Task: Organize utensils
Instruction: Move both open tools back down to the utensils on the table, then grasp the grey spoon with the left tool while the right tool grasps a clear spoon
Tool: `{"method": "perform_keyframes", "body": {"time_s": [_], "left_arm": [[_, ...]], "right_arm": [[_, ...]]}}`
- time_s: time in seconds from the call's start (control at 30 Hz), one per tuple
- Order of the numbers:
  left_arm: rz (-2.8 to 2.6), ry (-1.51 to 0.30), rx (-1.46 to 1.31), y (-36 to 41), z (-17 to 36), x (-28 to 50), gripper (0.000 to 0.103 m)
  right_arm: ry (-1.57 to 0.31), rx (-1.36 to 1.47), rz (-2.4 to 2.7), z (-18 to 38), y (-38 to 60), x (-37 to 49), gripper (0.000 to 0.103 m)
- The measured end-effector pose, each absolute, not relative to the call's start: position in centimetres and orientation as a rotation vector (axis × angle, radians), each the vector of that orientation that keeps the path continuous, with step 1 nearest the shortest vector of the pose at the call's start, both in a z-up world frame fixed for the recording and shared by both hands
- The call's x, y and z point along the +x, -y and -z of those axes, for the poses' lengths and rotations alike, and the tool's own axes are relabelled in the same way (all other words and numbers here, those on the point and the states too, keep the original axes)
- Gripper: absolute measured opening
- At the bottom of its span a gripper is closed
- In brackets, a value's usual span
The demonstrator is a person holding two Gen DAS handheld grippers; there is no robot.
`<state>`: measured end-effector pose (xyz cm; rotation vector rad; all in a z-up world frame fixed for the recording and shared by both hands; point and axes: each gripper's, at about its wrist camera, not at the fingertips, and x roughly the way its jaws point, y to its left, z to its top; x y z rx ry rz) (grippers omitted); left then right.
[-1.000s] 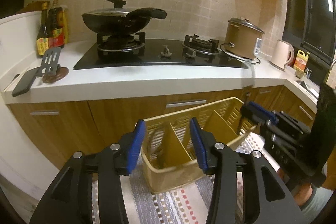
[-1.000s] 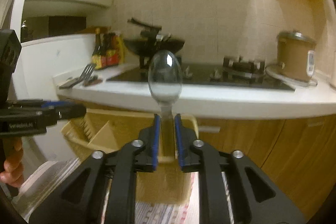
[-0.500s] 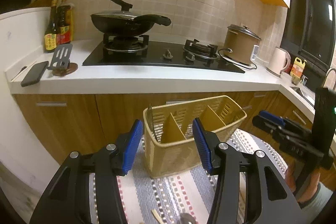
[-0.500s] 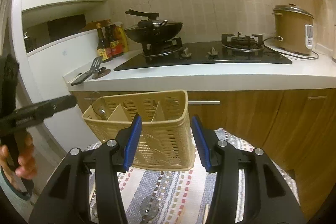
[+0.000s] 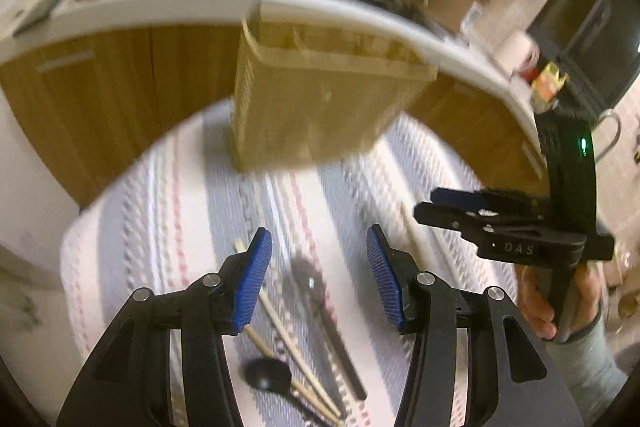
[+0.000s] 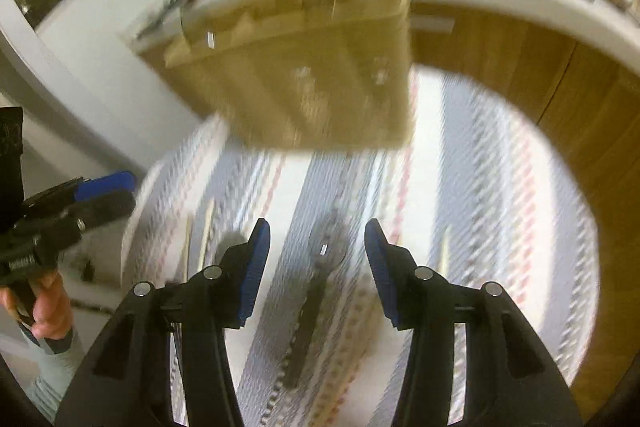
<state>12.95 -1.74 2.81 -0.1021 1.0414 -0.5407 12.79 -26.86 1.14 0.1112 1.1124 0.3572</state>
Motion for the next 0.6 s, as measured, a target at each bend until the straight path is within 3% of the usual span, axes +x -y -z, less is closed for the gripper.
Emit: {"method": "perform_keyframes", "body": {"time_s": [0.13, 0.2, 0.23, 0.5, 0.6], "left_arm": [[0.576, -1.163, -0.101, 2.7, 0.9, 12.7, 0.044], [0.604, -1.204, -0.112, 3.2, 2.1, 12.3, 0.03], [0.615, -1.217, -0.116, 3.4, 2.5, 12.0, 0.029], [0.593, -1.244, -0.102, 4.3, 4.3, 11.3, 0.029], [0.575, -1.248, -0.086, 5.3, 4.8, 11.9, 0.029]], "right_arm": [[-1.185, 0.087, -0.348, 1.5, 25.4, 12.5, 0.035], [-1.211, 0.09, -0.341, 2.5, 25.3, 12.6, 0.031], [-1.216, 0.091, -0.337, 2.8, 25.3, 12.6, 0.03], [-1.209, 0.062, -0.31, 3.9, 24.6, 12.6, 0.024], [-1.19, -0.008, -0.29, 4.1, 23.7, 12.5, 0.015]]}}
